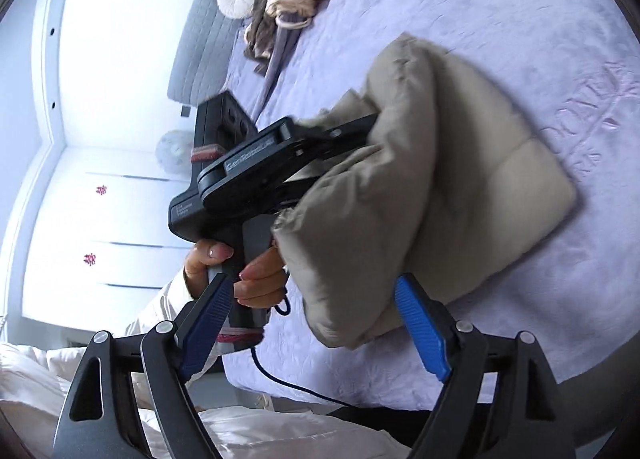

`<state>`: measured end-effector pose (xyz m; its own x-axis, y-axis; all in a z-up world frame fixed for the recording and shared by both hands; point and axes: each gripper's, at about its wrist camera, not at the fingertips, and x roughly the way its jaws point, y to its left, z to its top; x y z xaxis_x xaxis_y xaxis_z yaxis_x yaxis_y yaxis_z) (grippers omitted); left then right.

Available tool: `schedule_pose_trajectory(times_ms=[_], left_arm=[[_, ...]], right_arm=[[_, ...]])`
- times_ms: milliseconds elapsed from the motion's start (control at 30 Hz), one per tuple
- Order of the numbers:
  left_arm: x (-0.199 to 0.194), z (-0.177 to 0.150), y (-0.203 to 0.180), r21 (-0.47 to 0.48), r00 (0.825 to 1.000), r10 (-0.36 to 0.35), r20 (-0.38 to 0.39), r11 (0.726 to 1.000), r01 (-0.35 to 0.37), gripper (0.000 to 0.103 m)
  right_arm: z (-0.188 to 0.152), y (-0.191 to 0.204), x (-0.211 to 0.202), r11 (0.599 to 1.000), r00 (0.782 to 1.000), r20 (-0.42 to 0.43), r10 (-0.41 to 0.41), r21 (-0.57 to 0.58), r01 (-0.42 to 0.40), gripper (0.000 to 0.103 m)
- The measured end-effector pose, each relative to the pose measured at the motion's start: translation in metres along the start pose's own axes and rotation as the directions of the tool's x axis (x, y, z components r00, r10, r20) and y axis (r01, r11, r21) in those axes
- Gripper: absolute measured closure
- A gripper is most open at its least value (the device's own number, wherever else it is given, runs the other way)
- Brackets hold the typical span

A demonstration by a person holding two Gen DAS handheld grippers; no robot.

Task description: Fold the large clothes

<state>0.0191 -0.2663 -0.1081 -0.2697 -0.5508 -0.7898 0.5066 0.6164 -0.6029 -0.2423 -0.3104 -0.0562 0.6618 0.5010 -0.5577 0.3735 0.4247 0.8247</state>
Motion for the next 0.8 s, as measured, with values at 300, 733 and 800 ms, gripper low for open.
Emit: schedule_pose_trajectory(times_ms=[300, 733, 800], left_arm=[[-0.123, -0.030, 0.045, 0.047, 0.860, 0.301, 0.412, 0.936, -0.350, 0.030], [-0.043, 0.018, 0.057, -0.010, 0.818, 0.388, 0.425, 0.905, -0.425, 0.030], [-0.025, 0.027, 0.039, 0.020, 0.827, 0.380, 0.415, 0.905, -0.425, 0.030]], right_arm=[[0.031, 0.021, 0.044, 0.899, 0.916, 0.056, -0.397, -0.175, 0.401, 0.091], [0.033, -0.032, 0.004, 0.799, 0.817, 0.116, -0.565, -0.171, 0.576, 0.091], [0.036, -0.051, -0.003, 0.799, 0.812, 0.121, -0.572, -0.143, 0.584, 0.090]])
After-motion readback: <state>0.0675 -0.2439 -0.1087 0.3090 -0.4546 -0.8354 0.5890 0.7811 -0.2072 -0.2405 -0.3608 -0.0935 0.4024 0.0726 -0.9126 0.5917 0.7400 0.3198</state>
